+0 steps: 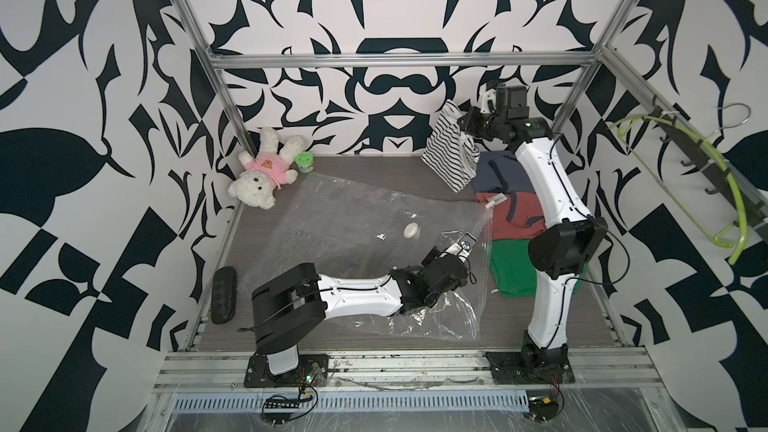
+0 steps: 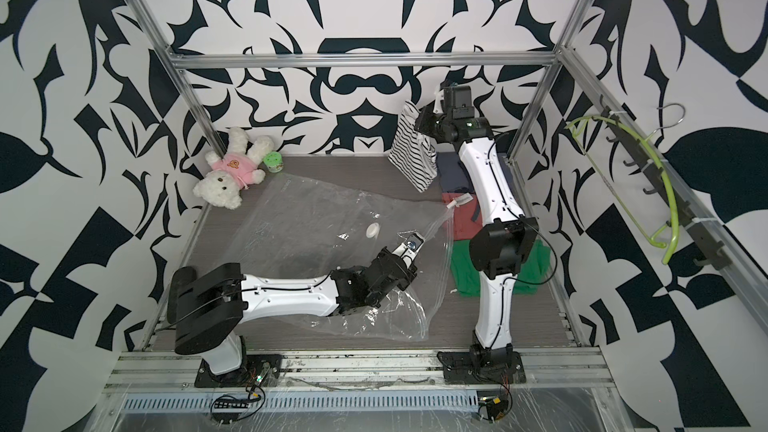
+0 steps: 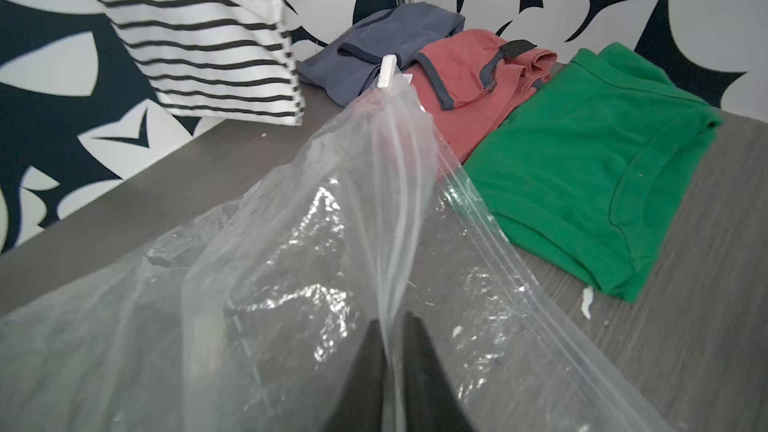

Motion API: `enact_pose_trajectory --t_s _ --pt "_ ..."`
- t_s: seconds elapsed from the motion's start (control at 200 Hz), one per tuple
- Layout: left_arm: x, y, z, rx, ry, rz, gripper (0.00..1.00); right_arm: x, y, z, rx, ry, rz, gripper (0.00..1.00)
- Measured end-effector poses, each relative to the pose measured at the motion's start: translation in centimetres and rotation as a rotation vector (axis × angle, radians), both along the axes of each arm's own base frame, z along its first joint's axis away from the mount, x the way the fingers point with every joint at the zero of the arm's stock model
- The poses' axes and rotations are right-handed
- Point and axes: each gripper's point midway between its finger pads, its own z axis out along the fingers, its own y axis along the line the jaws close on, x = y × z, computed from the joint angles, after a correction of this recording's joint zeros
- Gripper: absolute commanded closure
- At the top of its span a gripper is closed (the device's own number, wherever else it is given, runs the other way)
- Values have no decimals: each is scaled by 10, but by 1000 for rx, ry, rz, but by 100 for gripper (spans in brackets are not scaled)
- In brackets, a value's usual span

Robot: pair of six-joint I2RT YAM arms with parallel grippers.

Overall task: Take the tank top out of the vacuum bag
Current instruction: Place the vacuum bag at the center of the board.

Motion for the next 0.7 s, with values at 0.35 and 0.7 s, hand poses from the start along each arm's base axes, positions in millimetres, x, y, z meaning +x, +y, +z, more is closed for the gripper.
enact_pose_trajectory --t_s 0.35,0.7 --pt "16 21 30 -21 -102 127 1 36 60 -68 170 139 -16 100" --pt "20 105 142 -288 -181 290 1 71 9 -165 212 296 -192 100"
